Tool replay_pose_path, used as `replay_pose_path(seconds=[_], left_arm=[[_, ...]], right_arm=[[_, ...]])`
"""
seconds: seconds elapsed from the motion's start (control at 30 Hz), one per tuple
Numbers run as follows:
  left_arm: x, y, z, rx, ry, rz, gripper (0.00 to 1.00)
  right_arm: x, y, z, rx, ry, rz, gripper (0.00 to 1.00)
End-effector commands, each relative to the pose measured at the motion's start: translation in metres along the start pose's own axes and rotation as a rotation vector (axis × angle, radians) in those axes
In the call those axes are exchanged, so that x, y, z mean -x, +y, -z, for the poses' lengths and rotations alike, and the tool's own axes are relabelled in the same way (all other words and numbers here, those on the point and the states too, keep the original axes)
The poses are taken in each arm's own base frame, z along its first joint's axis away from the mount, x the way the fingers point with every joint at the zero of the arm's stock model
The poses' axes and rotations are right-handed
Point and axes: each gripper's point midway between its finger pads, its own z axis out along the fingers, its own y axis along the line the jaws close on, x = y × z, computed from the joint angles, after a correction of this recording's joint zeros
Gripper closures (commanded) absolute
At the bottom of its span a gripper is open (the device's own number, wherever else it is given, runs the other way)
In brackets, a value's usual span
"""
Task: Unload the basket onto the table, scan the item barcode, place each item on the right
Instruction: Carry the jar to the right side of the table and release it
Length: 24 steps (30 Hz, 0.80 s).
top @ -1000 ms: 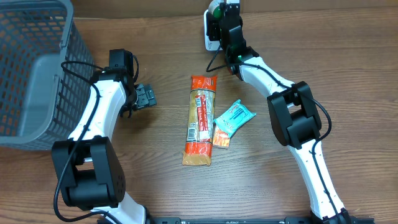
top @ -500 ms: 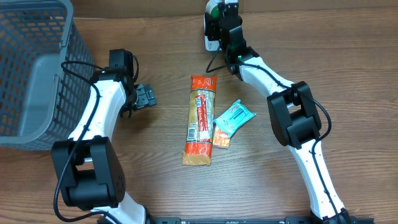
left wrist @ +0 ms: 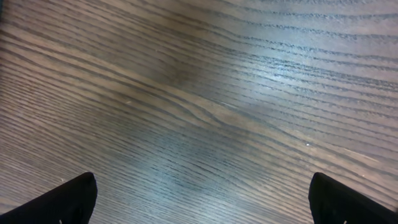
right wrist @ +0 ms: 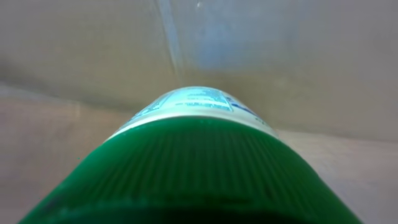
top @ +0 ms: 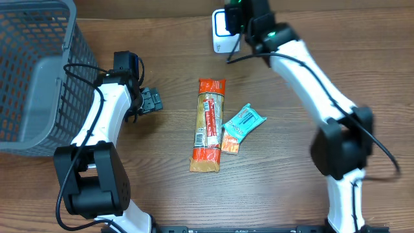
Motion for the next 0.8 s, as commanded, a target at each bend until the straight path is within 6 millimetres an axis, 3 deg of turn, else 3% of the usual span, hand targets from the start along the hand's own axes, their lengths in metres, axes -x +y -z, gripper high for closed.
replay_pose_path(seconds=[0.0,0.2,0.47,0.6,0.73,0.77], left_arm=[[0.0,0.0,0.001,-0.007,-0.001,0.001,0.0],[0.0,0.0,0.001,-0.007,-0.001,0.001,0.0],[0.0,0.0,0.001,-0.007,-0.001,0.001,0.0],[0.0,0.0,0.001,-0.007,-0.001,0.001,0.0],[0.0,0.0,0.001,-0.007,-0.001,0.001,0.0],[0.0,0.0,0.001,-0.007,-0.001,0.001,0.0]], right_arm=[[-0.018,-0.039,0.041,-0.079,0.148,-0.07,0.88],[-0.126,-0.118,0.071,-0.293,0.596,-0.185,0.92],[-0.226,-0.207,0.083,-0.47,0.856,-0.35,0.92],[-0.261,-0.239,0.092,-0.522,0.924,-0.421,0.92],[-0.278,-0.257,0.099,-0.55,0.955,-0.467,0.91],[-0.279,-0.259,0.099,-0.553,0.955,-0.473,0.87]])
